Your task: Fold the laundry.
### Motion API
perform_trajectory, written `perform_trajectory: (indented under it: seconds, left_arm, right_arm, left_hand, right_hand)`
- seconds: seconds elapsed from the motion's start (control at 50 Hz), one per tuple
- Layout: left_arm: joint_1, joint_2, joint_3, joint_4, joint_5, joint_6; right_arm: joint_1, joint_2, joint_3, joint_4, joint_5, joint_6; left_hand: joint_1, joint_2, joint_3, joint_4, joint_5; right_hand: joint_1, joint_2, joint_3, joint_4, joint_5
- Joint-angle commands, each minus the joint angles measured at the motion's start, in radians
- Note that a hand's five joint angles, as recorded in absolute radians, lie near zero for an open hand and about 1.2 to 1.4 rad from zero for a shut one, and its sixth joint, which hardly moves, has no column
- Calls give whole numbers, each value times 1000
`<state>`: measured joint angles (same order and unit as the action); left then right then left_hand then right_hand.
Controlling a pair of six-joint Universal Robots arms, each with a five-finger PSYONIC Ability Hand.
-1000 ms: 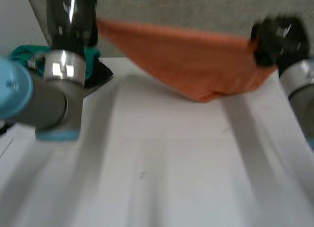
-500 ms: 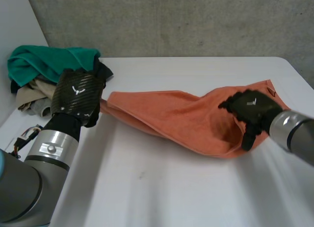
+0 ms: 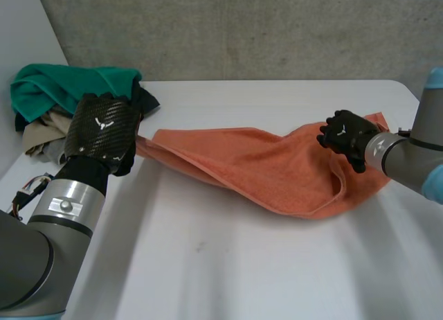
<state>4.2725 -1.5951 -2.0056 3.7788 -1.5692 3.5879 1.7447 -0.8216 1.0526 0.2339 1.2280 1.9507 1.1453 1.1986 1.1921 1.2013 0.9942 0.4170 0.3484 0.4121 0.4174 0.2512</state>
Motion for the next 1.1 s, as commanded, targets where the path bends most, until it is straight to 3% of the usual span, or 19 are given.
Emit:
perform_trajectory:
  seconds: [0.02, 0.4, 0.44, 0.46, 0.52, 0.66, 0.76, 0.88, 0.98, 1.1]
  left_arm:
    - [3, 0, 2, 2, 0, 0]
    - [0, 3, 24, 2, -5, -1]
    - [0, 3, 25, 2, -5, -1]
    - [0, 3, 27, 2, -5, -1]
    - [1, 3, 34, 2, -5, -1]
    - [21, 30, 57, -10, -9, -3]
    - [79, 83, 59, -37, -8, -1]
    - [156, 181, 111, -189, 12, 0]
    - [176, 233, 186, -352, 81, -1]
    - [188, 241, 266, -534, 133, 2]
  right_arm:
    - [-31, 97, -74, -28, -5, -27]
    - [-39, 197, -94, -116, -54, -1]
    - [-39, 197, -94, -116, -56, 4]
    - [-40, 193, -94, -117, -54, 17]
    - [-48, 177, -91, -117, -48, 42]
    - [-135, -22, -26, -108, -30, 189]
    - [-266, -271, 96, -56, -1, 243]
    - [-361, -479, 173, 93, -5, 247]
    - [-381, -683, 193, 235, -13, 264]
    - [-381, -731, 234, 320, -13, 280]
  left_hand:
    - [251, 198, 204, 195, 227]
    - [251, 198, 204, 195, 227]
    - [251, 198, 204, 195, 227]
    - [251, 198, 204, 195, 227]
    - [251, 198, 204, 195, 227]
    - [251, 198, 204, 195, 227]
    - [251, 198, 204, 195, 227]
    - [251, 198, 204, 195, 227]
    - [251, 198, 204, 195, 227]
    - [251, 198, 204, 195, 227]
  right_hand:
    - [135, 203, 140, 134, 126]
    - [317, 385, 321, 316, 308]
    - [527, 595, 532, 526, 518]
    - [975, 1043, 980, 974, 966]
    - [979, 1048, 984, 979, 971]
    - [979, 1048, 984, 979, 971]
    - [979, 1048, 984, 979, 971]
    - [979, 1048, 984, 979, 971]
    - [979, 1048, 984, 979, 971]
    - [979, 1048, 984, 979, 971]
